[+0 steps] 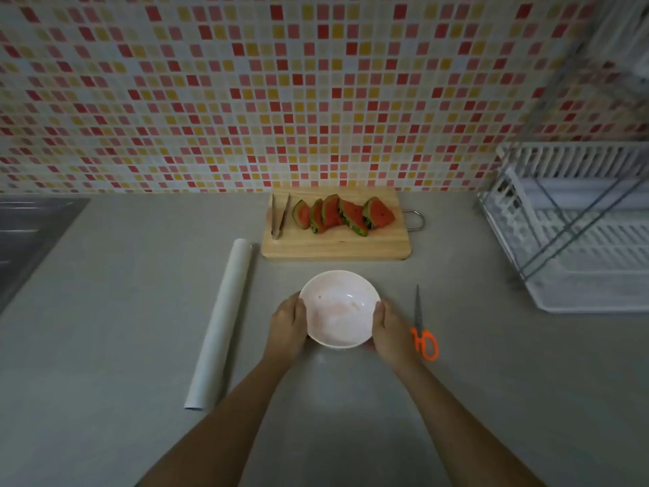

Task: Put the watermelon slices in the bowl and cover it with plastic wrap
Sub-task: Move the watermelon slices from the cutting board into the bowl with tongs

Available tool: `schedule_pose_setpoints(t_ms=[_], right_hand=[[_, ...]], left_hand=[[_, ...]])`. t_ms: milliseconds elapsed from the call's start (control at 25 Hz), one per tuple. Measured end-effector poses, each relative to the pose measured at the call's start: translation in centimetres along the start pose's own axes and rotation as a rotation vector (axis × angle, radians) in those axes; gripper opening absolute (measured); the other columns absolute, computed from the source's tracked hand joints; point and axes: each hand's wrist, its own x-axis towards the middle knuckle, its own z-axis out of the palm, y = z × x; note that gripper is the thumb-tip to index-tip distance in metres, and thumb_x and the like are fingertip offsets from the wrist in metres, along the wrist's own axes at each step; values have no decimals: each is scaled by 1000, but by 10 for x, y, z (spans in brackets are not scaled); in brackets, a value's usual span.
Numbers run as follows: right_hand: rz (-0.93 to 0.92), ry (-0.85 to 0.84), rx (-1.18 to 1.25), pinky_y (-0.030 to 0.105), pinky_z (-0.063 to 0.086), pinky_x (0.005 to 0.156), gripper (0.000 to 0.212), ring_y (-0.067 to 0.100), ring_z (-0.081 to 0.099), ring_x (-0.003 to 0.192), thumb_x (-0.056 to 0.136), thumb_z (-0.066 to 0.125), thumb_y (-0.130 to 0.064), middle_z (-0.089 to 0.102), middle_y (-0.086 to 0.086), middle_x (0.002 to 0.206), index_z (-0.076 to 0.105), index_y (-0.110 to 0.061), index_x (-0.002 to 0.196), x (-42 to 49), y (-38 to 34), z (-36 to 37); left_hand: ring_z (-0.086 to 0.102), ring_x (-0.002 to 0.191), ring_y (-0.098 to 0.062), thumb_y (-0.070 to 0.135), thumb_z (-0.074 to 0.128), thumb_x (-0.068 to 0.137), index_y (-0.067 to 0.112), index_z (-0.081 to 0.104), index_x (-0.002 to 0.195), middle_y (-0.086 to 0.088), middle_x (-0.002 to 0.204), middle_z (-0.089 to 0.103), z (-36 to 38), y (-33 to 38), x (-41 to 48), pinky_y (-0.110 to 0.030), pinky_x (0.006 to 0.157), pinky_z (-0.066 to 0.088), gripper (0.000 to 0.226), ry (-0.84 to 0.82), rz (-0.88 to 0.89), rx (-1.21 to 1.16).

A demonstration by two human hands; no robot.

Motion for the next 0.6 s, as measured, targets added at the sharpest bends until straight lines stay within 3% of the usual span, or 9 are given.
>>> schedule_pose_setpoints(t_ms=[120,280,480,600], right_hand=[[33,-11,100,49,58,64,35,27,64,76,99,26,-31,61,11,88,55,-12,104,7,7,3],[34,-35,144,25,53,41,30,12,59,68,99,26,-29,58,7,87,54,-17,103,10,10,4],[-6,-23,94,18,48,38,26,8,59,56,99,26,-29,55,-4,70,50,-23,91,12,9,1],[-15,-17,115,17,47,38,26,13,60,64,99,27,-29,55,-3,73,52,-23,93,26,4,0]], left_hand=[[60,102,-28,13,36,100,5,64,114,-14,110,68,3,-3,2,-40,90,48,32,23,-23,-10],[60,101,-26,23,33,97,7,64,113,-11,110,67,5,0,2,-36,88,48,38,27,-10,-44],[60,103,-23,30,31,94,12,63,115,-6,110,67,7,-4,2,-37,89,48,43,29,-15,-53],[60,103,-20,33,32,95,16,63,116,0,110,66,11,-2,17,-33,88,47,41,31,-9,-59]])
